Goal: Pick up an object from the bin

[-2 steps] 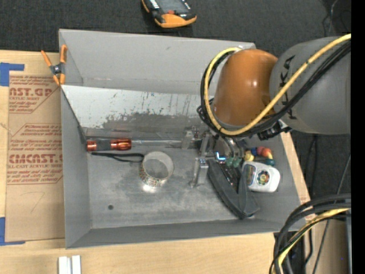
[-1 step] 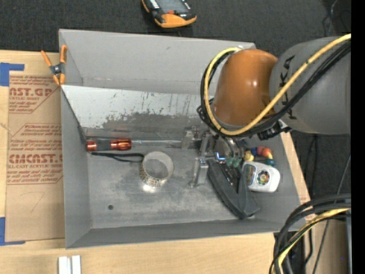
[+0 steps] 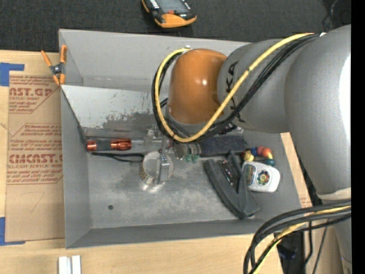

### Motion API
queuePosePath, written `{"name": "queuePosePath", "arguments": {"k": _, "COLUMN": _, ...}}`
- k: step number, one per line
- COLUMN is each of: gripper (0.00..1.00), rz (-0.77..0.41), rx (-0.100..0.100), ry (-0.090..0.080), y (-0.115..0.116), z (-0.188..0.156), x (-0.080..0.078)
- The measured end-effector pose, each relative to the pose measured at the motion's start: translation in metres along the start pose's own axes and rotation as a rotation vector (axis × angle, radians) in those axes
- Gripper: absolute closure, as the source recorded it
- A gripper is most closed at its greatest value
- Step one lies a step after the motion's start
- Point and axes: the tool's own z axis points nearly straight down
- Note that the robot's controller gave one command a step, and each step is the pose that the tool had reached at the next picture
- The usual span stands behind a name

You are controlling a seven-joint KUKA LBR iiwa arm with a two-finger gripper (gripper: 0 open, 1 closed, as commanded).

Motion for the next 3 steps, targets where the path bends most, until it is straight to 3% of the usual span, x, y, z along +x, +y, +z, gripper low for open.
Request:
{"name": "queuePosePath", "arguments": {"k": 1, "gripper": 0.00, "rz": -0.080, "rx": 0.006, "ry": -0.003, "y": -0.004, "z": 0.001, "x": 0.003}}
{"name": "queuePosePath", "arguments": {"k": 2, "gripper": 0.00, "rz": -0.152, "rx": -0.001, "ry": -0.026, "y": -0.044, "z": 0.068, "x": 0.028}}
{"name": "queuePosePath", "arguments": {"k": 3, "gripper": 1.00, "rz": -0.189, "rx": 0.003, "ry": -0.015, "y": -0.045, "z": 0.049, "x": 0.028}}
